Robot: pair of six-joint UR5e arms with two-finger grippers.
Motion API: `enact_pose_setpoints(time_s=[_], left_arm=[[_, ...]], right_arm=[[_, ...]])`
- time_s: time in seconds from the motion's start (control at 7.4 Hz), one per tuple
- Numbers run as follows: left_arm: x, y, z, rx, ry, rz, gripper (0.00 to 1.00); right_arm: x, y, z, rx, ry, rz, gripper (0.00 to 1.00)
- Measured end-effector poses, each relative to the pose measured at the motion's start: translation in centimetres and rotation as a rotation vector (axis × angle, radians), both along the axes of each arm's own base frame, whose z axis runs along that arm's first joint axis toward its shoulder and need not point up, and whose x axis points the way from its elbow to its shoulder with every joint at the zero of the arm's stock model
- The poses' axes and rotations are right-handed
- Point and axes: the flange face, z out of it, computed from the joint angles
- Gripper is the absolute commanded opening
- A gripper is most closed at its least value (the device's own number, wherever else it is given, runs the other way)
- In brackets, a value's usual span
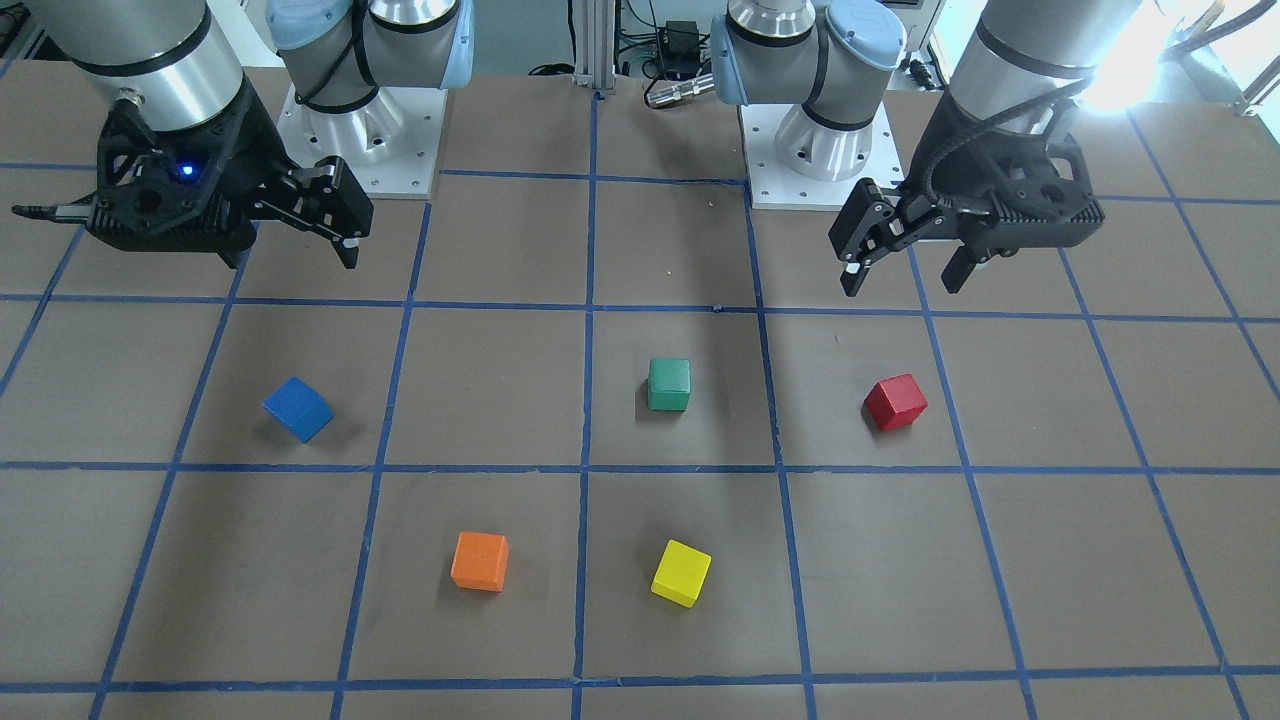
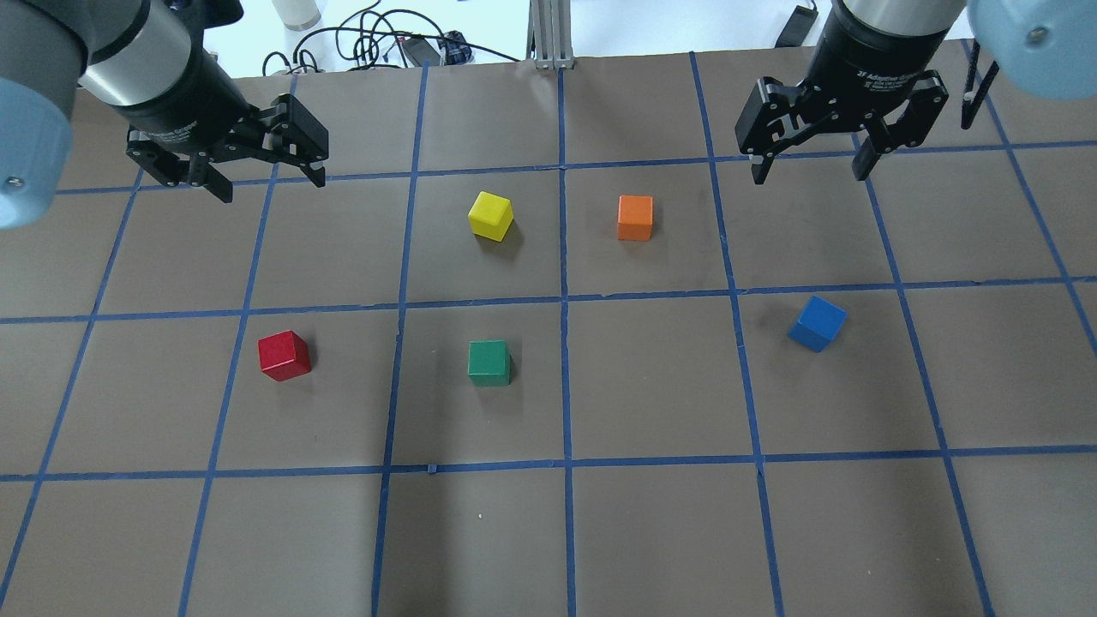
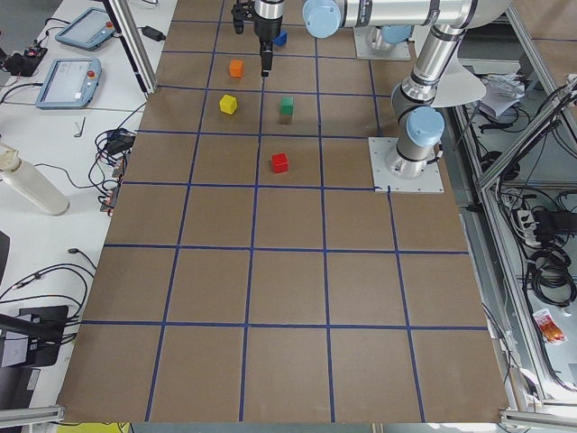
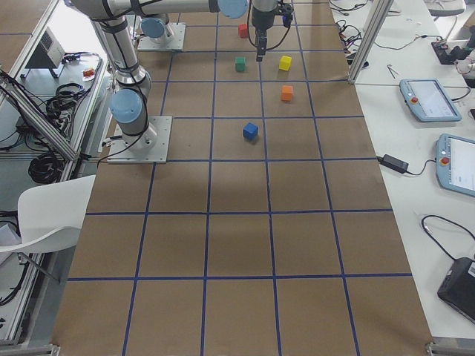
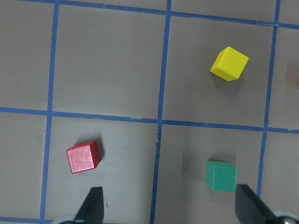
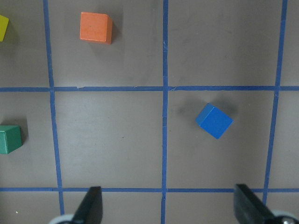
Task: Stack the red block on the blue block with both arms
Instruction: 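Lower the left gripper toward the red cube nearest the robot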
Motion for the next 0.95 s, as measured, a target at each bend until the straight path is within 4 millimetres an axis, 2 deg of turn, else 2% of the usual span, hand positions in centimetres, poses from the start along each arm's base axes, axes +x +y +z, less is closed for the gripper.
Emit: enact_pose_setpoints(time_s=[0.27, 0.54, 0.81, 0.95], left_arm=[[0.0, 0.2, -0.2, 0.003, 0.000, -0.001, 1.00], [0.5, -0.5, -0.5, 0.007, -0.001, -0.017, 1.00], [1.2, -2.4, -2.8, 0.024, -0.006, -0.055, 1.00], [3.0, -2.9, -4.5, 0.046, -0.008, -0.065, 1.00]], right_arm=[[0.0, 0.2, -0.4, 0.008, 0.002, 0.000, 1.00], [0.0, 0.2, -0.4, 0.008, 0.004, 0.002, 1.00], [0.0, 0.2, -0.5, 0.010, 0.003, 0.002, 1.00], [0.0, 0.2, -0.6, 0.012, 0.004, 0.002, 1.00]])
